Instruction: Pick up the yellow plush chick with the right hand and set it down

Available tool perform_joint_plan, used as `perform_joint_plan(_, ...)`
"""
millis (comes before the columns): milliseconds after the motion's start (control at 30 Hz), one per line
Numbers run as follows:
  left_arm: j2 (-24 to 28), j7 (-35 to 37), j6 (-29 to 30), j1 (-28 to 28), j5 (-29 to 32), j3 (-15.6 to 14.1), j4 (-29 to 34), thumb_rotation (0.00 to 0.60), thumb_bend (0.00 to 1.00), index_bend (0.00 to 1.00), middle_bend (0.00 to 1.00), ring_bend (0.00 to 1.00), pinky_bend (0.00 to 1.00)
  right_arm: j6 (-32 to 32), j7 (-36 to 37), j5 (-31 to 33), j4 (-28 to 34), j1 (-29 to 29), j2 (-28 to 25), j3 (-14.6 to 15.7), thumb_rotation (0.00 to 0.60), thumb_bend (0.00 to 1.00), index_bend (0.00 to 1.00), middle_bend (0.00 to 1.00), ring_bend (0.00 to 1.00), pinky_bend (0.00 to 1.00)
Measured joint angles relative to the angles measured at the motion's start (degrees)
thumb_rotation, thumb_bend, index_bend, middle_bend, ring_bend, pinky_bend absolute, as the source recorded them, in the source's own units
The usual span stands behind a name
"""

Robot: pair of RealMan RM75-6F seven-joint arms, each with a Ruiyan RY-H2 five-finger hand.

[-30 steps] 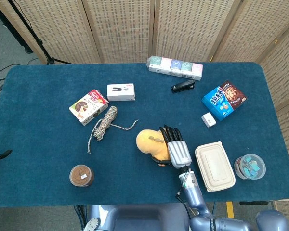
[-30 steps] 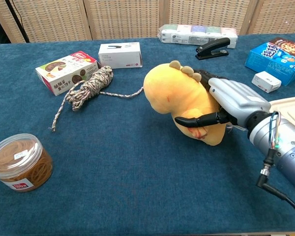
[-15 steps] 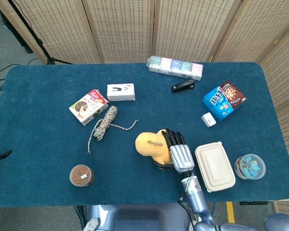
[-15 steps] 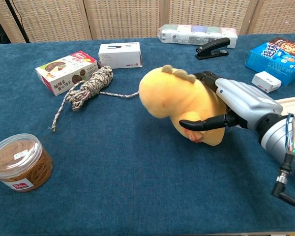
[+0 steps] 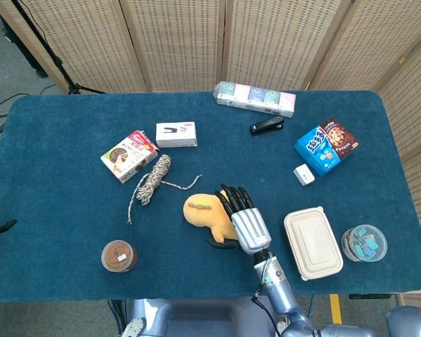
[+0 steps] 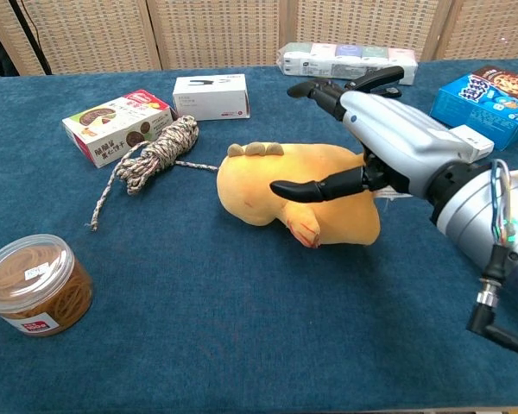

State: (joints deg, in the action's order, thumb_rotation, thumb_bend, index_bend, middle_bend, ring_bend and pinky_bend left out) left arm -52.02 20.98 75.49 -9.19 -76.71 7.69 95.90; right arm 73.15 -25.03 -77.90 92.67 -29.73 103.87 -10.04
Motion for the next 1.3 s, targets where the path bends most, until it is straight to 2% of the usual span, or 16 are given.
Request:
perform_joint_plan(167, 0.0, 0.3, 0.0, 0.0, -0.4, -0.1, -0.2, 0.600, 0.00, 0.00, 0.00, 0.00, 0.00, -0.2, -2.1, -1.6, 2.2, -1.6, -3.1, -2.4, 0.273, 0.24, 0.00, 0.00, 0.00, 0.00)
perform_joint_plan(300, 0.0, 0.3, 0.0, 0.0, -0.5, -0.2, -0.2, 0.600, 0.00, 0.00, 0.00, 0.00, 0.00, 0.0, -2.5, -2.9, 3.3, -2.3, -7.6, -4.6, 0.253, 0.21, 0.00, 0.00, 0.00, 0.00)
perform_joint_plan(400, 0.0, -0.2, 0.1, 0.0, -0.6, -0.3, -0.1, 0.600, 0.00, 0.00, 0.00, 0.00, 0.00, 0.7, -2.0, -3.9, 3.5, -2.2, -11.6, -5.9, 0.222, 0.16, 0.00, 0.00, 0.00, 0.00)
perform_joint_plan(567, -0.3, -1.7, 0.4, 0.1, -0.8, -0.5, 0.3, 0.600, 0.00, 0.00, 0.00, 0.00, 0.00, 2.4, -0.3, -4.5, 2.5, -0.6, -18.5, -6.9, 0.183, 0.00, 0.00, 0.00, 0.00, 0.00)
perform_joint_plan(633, -0.6, -2.6, 0.7, 0.2, -0.9, -0.7, 0.6, 0.600, 0.00, 0.00, 0.00, 0.00, 0.00, 3.4, 0.7, -4.1, 1.5, 1.0, -21.5, -6.9, 0.163, 0.00, 0.00, 0.00, 0.00, 0.00)
perform_joint_plan(733, -1.1, -3.5, 1.6, 0.4, -1.4, -0.8, 0.8, 0.600, 0.00, 0.00, 0.00, 0.00, 0.00, 5.0, 3.0, -3.7, -0.4, 3.8, -25.0, -6.2, 0.121, 0.00, 0.00, 0.00, 0.00, 0.00)
perform_joint_plan(867, -2.3, -4.7, 3.9, 1.0, -3.1, -1.3, 0.5, 0.600, 0.00, 0.00, 0.00, 0.00, 0.00, 7.9, 6.8, -4.0, -3.7, 7.2, -27.3, -4.3, 0.104, 0.00, 0.00, 0.00, 0.00, 0.00)
perform_joint_plan(1067, -5.0, -9.4, 7.6, 2.7, -4.3, -2.3, -0.1, 0.600, 0.00, 0.00, 0.00, 0.00, 0.00, 11.9, 11.0, -4.8, -7.4, 12.8, -29.9, -0.7, 0.101, 0.00, 0.00, 0.00, 0.00, 0.00)
perform_joint_plan(1300, -7.0, -9.9, 8.4, 4.1, -3.9, -3.0, -1.3, 0.600, 0.00, 0.00, 0.00, 0.00, 0.00, 17.6, 16.6, -5.8, -10.3, 19.1, -31.4, 2.7, 0.115, 0.00, 0.00, 0.00, 0.00, 0.00)
